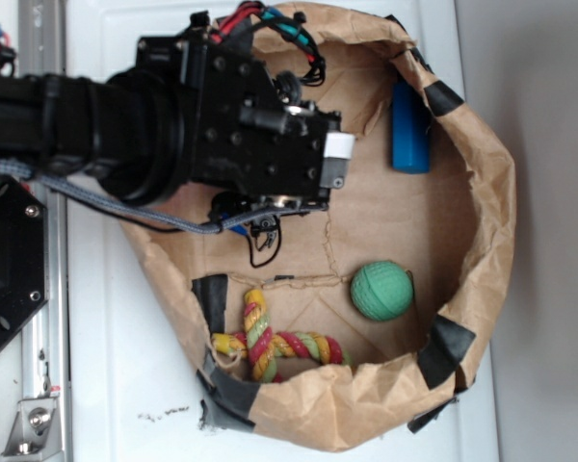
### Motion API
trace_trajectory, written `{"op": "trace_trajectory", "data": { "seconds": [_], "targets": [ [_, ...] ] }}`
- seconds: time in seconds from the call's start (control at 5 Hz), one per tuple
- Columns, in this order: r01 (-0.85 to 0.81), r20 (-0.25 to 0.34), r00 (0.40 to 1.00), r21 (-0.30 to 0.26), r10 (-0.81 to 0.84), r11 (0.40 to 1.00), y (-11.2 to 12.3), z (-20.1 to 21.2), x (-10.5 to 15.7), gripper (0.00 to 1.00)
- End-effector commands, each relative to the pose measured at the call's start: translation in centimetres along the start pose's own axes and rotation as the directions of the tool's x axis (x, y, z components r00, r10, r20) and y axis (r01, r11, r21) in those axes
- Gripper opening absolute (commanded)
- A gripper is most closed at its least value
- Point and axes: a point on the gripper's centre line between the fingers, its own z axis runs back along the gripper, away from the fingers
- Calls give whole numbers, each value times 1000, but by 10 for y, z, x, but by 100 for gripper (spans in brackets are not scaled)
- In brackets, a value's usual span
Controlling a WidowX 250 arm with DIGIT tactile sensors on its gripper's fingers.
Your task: Grab the silver keys.
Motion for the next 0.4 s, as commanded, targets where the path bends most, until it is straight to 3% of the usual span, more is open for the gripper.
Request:
{"op": "trace_trajectory", "data": {
  "seconds": [0.0, 0.2],
  "targets": [
    [-241, -102, 966, -40, 236, 970, -5, 93, 7, 0],
    [-139, -110, 988, -283, 112, 949, -4, 149, -10, 0]
  ]
}}
